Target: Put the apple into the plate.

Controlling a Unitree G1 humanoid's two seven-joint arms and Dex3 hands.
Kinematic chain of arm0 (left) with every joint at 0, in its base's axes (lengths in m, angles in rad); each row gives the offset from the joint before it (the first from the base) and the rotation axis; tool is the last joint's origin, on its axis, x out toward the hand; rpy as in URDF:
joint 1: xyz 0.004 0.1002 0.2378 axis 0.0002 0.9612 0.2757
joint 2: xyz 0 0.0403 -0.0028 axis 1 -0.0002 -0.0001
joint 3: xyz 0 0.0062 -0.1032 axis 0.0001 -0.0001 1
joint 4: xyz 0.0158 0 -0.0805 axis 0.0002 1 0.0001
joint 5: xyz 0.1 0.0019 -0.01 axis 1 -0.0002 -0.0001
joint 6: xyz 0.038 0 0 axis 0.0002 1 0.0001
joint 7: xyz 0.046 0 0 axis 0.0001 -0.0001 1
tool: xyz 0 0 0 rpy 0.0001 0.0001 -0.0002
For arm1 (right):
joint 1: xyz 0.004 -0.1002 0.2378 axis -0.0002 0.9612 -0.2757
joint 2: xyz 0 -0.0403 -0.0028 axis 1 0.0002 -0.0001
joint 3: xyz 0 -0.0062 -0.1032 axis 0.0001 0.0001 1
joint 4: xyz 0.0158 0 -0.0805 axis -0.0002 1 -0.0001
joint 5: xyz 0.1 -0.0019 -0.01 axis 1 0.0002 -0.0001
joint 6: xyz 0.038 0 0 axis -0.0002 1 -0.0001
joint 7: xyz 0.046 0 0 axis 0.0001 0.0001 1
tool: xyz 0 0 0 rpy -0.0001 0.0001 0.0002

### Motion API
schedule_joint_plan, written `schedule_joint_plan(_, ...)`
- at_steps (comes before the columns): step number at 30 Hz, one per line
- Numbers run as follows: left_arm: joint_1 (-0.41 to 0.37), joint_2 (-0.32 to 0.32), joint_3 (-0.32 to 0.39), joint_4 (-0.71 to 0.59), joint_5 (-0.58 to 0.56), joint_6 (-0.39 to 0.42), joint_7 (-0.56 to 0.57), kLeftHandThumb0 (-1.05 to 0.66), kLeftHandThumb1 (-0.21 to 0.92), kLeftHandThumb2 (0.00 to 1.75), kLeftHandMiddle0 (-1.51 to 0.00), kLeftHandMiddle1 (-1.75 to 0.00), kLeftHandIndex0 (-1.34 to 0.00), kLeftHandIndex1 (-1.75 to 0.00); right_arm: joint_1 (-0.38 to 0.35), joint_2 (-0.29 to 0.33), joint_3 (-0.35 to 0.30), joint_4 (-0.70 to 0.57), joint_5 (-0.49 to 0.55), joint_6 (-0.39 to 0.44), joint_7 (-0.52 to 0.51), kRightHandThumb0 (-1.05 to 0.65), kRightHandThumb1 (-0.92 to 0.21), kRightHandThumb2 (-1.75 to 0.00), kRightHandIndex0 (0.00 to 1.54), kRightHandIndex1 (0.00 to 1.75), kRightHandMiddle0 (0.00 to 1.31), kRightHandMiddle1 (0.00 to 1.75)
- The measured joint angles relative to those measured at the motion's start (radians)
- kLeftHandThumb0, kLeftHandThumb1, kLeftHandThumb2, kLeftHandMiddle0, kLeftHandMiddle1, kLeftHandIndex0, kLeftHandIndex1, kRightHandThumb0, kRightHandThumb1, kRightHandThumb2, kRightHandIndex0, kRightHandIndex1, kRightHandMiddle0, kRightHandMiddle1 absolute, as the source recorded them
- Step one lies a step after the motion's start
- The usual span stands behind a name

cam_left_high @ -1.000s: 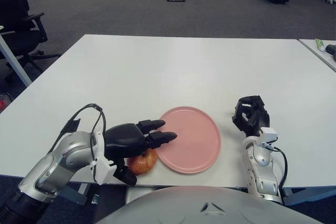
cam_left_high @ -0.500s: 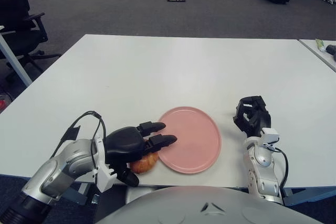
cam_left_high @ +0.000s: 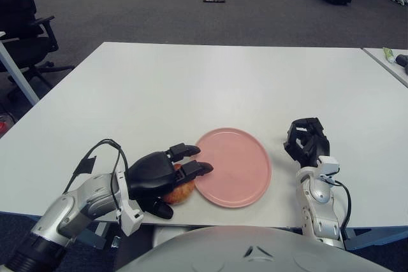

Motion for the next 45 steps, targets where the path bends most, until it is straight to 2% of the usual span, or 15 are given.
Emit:
schedule_joint_plan(3,-0.001,0.000,-0.002,0.011,0.004,-0.006,0.020,-0.59,0.47,0.90,0.00,-0.87,0.00,-1.01,0.000,0.000,0.000,0.000,0.000,0.000,0.002,-0.39,-0.63,-0.93,0.64,1.75,0.37,1.75)
schedule_joint_plan(4,-0.001,0.000,-0.003,0.014,0.007,-0.008,0.026,-0.57,0.45,0.93,0.00,-0.95,0.00,-1.13,0.000,0.000,0.000,0.000,0.001,0.000,0.003,-0.39,-0.63,-0.93,0.64,1.75,0.38,1.75)
schedule_joint_plan(7,-0.004,0.001,-0.004,0.020,0.027,-0.019,0.050,-0.54,0.43,0.99,0.00,-1.09,0.00,-1.34,0.000,0.001,0.000,-0.001,0.001,0.000,0.005,-0.39,-0.63,-0.93,0.63,1.75,0.38,1.75)
schedule_joint_plan(8,-0.005,0.001,-0.004,0.020,0.036,-0.022,0.058,-0.52,0.42,1.01,0.00,-1.19,0.00,-1.47,0.000,0.001,0.000,-0.003,0.002,0.000,0.005,-0.39,-0.63,-0.93,0.63,1.75,0.38,1.75)
schedule_joint_plan(9,-0.006,0.001,-0.004,0.021,0.044,-0.025,0.067,-0.52,0.42,1.02,0.00,-1.23,0.00,-1.52,0.001,0.001,0.000,-0.004,0.002,0.000,0.006,-0.39,-0.63,-0.93,0.63,1.75,0.38,1.75)
schedule_joint_plan(11,-0.007,0.001,-0.004,0.023,0.063,-0.033,0.086,-0.49,0.41,1.05,0.00,-1.41,-0.01,-1.65,0.001,0.001,-0.001,-0.007,0.002,0.000,0.006,-0.39,-0.62,-0.93,0.63,1.75,0.38,1.75)
schedule_joint_plan(14,-0.007,0.000,-0.004,0.023,0.094,-0.035,0.117,-0.44,0.49,1.04,-0.17,-1.64,-0.30,-1.72,0.002,0.001,-0.001,-0.008,0.002,0.000,0.007,-0.39,-0.62,-0.93,0.63,1.75,0.38,1.75)
schedule_joint_plan(15,-0.006,-0.001,-0.003,0.022,0.108,-0.035,0.132,-0.43,0.49,1.04,-0.18,-1.66,-0.33,-1.72,0.002,0.001,-0.001,-0.008,0.002,0.000,0.007,-0.39,-0.62,-0.93,0.63,1.75,0.38,1.75)
schedule_joint_plan(16,-0.005,-0.002,-0.003,0.022,0.119,-0.034,0.144,-0.28,0.46,1.11,-0.28,-1.69,-0.37,-1.71,0.003,0.001,-0.001,-0.008,0.002,-0.001,0.007,-0.39,-0.62,-0.94,0.63,1.75,0.38,1.75)
schedule_joint_plan(19,0.002,-0.005,-0.003,0.026,0.137,-0.031,0.181,-0.10,0.39,1.20,-0.43,-1.73,-0.44,-1.68,0.006,0.002,-0.001,-0.009,0.002,-0.001,0.009,-0.39,-0.62,-0.94,0.63,1.75,0.38,1.75)
schedule_joint_plan(23,0.008,-0.011,-0.004,0.037,0.137,-0.021,0.210,-0.02,0.30,1.29,-0.55,-1.74,-0.53,-1.61,0.009,0.001,-0.001,-0.011,0.002,0.000,0.011,-0.39,-0.62,-0.94,0.64,1.75,0.38,1.75)
schedule_joint_plan(31,0.004,-0.014,-0.009,0.046,0.133,-0.007,0.233,-0.01,0.18,1.47,-0.68,-1.75,-0.53,-1.71,0.009,0.001,-0.001,-0.013,0.001,0.006,0.010,-0.40,-0.61,-0.94,0.63,1.75,0.38,1.75)
schedule_joint_plan(42,-0.009,-0.007,-0.023,0.078,0.223,-0.024,0.380,0.00,0.13,1.53,-0.76,-1.72,-0.51,-1.75,0.009,0.002,-0.003,-0.014,0.002,0.007,0.008,-0.39,-0.63,-0.93,0.61,1.75,0.38,1.75)
schedule_joint_plan(45,-0.017,0.000,-0.029,0.077,0.224,-0.024,0.374,0.00,0.13,1.54,-0.76,-1.73,-0.51,-1.75,0.009,0.002,-0.004,-0.014,0.002,0.007,0.007,-0.39,-0.62,-0.93,0.62,1.75,0.38,1.75)
